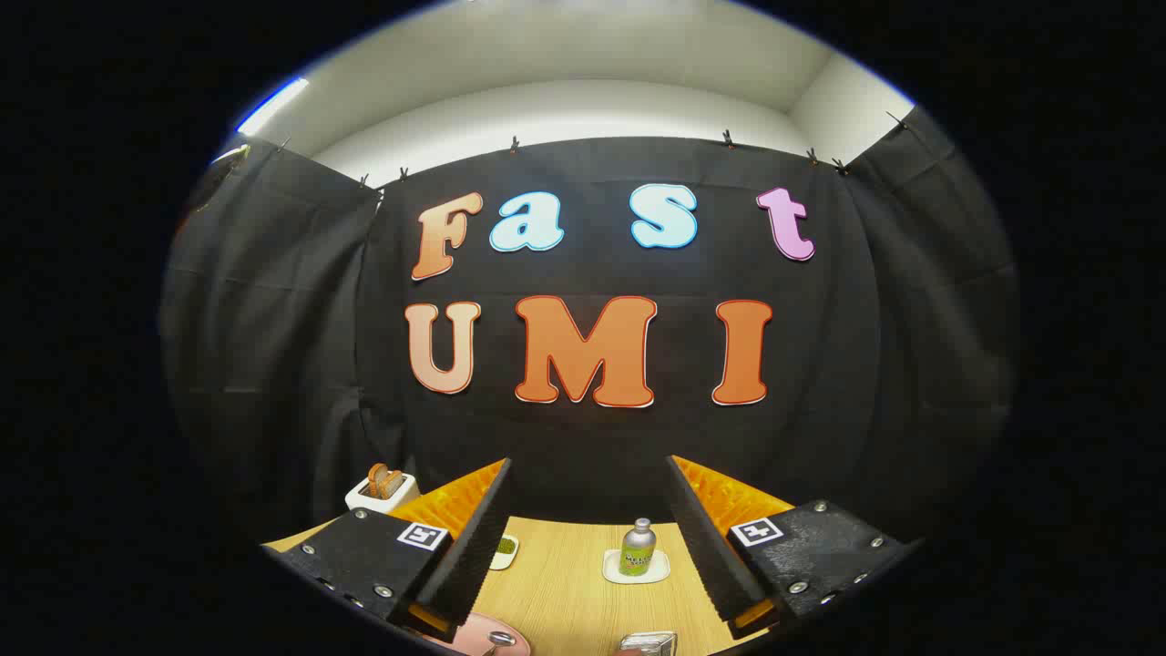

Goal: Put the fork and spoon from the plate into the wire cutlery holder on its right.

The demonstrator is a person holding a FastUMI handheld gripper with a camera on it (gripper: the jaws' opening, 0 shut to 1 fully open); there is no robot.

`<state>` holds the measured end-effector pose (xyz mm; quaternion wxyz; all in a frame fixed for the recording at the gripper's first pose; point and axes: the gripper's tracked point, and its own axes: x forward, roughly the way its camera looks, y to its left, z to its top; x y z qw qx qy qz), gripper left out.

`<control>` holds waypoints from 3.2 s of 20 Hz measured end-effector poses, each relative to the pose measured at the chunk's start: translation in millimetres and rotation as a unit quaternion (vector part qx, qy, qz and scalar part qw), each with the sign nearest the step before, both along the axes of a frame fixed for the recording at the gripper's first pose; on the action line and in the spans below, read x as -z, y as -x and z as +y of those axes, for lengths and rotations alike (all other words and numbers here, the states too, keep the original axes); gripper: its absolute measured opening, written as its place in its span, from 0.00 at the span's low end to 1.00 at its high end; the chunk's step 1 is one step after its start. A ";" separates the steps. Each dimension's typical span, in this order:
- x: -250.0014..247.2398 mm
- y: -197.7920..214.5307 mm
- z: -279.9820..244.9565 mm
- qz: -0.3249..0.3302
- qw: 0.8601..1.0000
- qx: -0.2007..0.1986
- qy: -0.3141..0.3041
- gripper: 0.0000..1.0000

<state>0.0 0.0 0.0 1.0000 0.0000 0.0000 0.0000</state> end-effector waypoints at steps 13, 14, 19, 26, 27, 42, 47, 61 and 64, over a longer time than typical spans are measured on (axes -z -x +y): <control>5.7 2.4 2.9 0.005 1.000 -0.004 -0.004 0.97; 6.9 2.5 3.2 0.007 1.000 -0.003 -0.004 0.97; 8.8 3.5 5.2 0.010 1.000 -0.006 -0.003 0.97; 18.6 2.9 25.1 0.024 0.999 -0.029 -0.010 0.97; 20.0 3.0 27.5 0.026 0.999 -0.031 -0.009 0.97; 72.9 3.6 92.6 0.105 0.993 -0.055 -0.025 0.97; 102.8 7.6 115.2 0.146 0.987 -0.055 -0.023 0.97; 258.0 58.8 165.1 0.372 0.924 -0.080 -0.049 0.96; 304.8 78.0 165.2 0.436 0.897 -0.073 -0.021 0.93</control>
